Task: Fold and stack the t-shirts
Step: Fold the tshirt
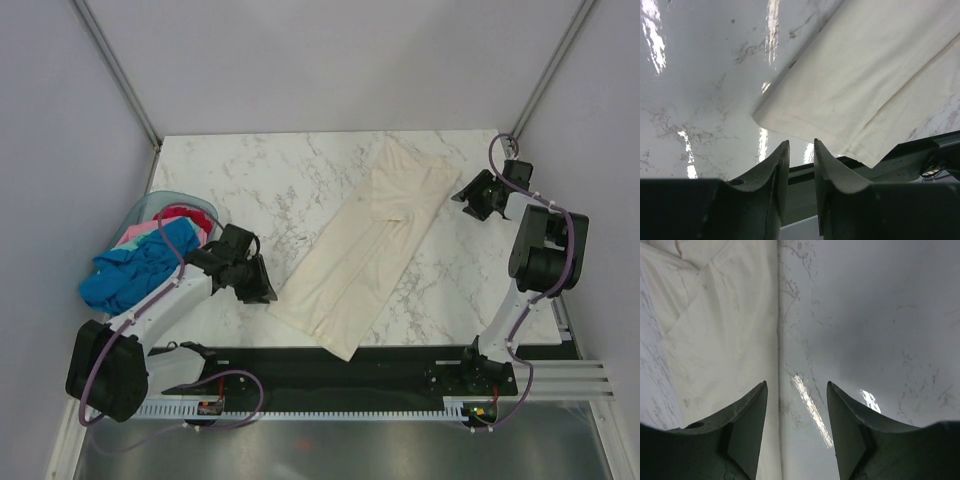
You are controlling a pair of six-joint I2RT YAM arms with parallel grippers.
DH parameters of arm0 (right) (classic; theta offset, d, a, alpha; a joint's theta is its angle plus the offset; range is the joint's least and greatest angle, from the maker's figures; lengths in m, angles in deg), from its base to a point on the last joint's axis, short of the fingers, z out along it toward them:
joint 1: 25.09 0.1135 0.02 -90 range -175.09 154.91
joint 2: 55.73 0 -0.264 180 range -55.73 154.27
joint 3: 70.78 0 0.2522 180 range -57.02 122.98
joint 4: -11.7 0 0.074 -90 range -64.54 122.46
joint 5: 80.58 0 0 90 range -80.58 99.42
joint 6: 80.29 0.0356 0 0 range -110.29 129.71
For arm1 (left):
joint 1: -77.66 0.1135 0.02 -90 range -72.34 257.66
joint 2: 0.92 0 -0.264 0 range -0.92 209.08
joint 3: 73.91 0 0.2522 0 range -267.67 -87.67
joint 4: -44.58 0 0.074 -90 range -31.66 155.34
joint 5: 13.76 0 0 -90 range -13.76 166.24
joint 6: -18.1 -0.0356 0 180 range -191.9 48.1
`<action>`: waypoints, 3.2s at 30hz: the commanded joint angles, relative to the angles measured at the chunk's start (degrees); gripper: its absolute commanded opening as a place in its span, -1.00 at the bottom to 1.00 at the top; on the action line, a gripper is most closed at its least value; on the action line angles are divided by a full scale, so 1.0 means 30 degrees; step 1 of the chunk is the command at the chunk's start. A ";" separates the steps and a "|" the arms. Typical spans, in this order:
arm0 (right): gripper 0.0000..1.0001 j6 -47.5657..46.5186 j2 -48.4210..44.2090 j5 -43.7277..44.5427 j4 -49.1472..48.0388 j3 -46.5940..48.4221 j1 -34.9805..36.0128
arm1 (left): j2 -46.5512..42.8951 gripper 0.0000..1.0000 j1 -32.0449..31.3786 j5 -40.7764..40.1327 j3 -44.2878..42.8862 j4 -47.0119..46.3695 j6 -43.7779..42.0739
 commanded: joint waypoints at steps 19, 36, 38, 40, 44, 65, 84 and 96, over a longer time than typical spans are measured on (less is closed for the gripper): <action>-0.13 0.2103 0.8004 0.0256 -0.1815 0.8295 0.0136 | 0.6703 -0.24 0.0314 0.1234 -0.7944 -0.1012 -0.4812; -0.38 0.3043 1.3110 -0.0858 0.0496 1.7095 0.0136 | 1.0305 -0.21 0.0724 0.2580 -0.7975 -0.1012 -0.5633; -0.12 0.2693 1.1418 -0.0656 0.0412 1.5867 0.0107 | 1.0717 -0.21 0.0637 0.2698 -0.7915 -0.1041 -0.5516; -0.04 0.2544 1.0036 -0.0478 0.0411 1.3612 0.0049 | 1.1128 -0.21 0.0403 0.2583 -0.7974 -0.1186 -0.5252; 0.03 0.2251 0.5562 -0.0478 0.0382 0.9136 -0.0040 | 1.1246 -0.20 -0.0067 0.1557 -0.7421 -0.1682 -0.5047; 0.12 -0.0092 -0.6668 -0.1093 0.2696 -0.1273 0.1249 | 0.6506 -0.95 -0.1122 0.1849 0.1014 -0.5817 -0.1534; 0.15 -0.0825 -0.3776 -0.0155 0.1086 -0.0375 0.2802 | -0.0149 -0.95 -0.2030 0.1586 0.4448 -0.5202 0.2424; 0.09 -0.0213 0.4314 -0.0681 -0.0026 0.6279 0.2831 | -0.0442 -0.77 -0.2089 0.0679 0.3658 -0.3855 0.2249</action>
